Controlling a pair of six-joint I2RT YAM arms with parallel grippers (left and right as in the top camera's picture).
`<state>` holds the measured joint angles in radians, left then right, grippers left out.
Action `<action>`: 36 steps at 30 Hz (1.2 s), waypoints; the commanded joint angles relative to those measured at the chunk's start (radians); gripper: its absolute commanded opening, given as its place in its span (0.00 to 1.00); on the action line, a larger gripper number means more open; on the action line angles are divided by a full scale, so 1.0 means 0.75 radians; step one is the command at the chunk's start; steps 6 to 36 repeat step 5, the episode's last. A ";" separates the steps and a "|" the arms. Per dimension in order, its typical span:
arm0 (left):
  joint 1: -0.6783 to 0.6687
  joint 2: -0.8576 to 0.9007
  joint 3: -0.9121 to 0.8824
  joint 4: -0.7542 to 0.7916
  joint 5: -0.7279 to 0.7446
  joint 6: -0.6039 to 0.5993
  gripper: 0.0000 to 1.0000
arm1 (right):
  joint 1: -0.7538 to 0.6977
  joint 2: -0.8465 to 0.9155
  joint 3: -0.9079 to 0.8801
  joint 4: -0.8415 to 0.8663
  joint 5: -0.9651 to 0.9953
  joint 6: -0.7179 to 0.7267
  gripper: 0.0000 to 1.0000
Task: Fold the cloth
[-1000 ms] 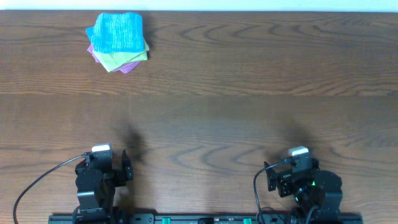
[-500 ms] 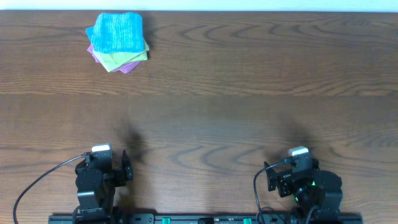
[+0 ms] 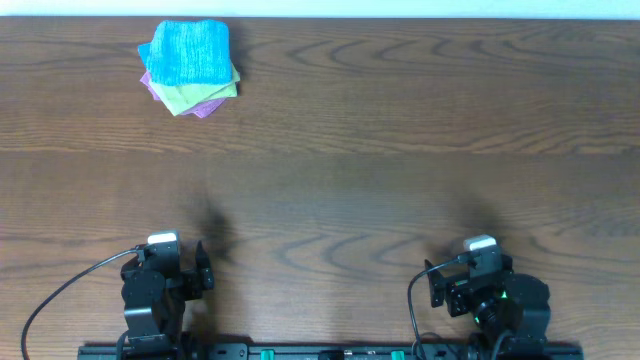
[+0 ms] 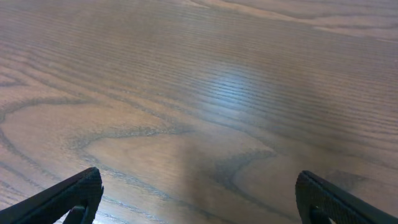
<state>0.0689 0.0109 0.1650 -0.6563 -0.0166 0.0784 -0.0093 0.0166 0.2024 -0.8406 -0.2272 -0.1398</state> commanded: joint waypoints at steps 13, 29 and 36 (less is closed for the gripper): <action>-0.006 -0.009 -0.012 -0.002 -0.022 0.005 0.95 | 0.013 -0.014 -0.018 -0.002 0.014 -0.020 0.99; -0.006 -0.009 -0.012 -0.002 -0.022 0.005 0.95 | 0.013 -0.014 -0.018 -0.002 0.014 -0.020 0.99; -0.006 -0.009 -0.012 -0.002 -0.022 0.005 0.95 | 0.013 -0.014 -0.018 -0.002 0.014 -0.020 0.99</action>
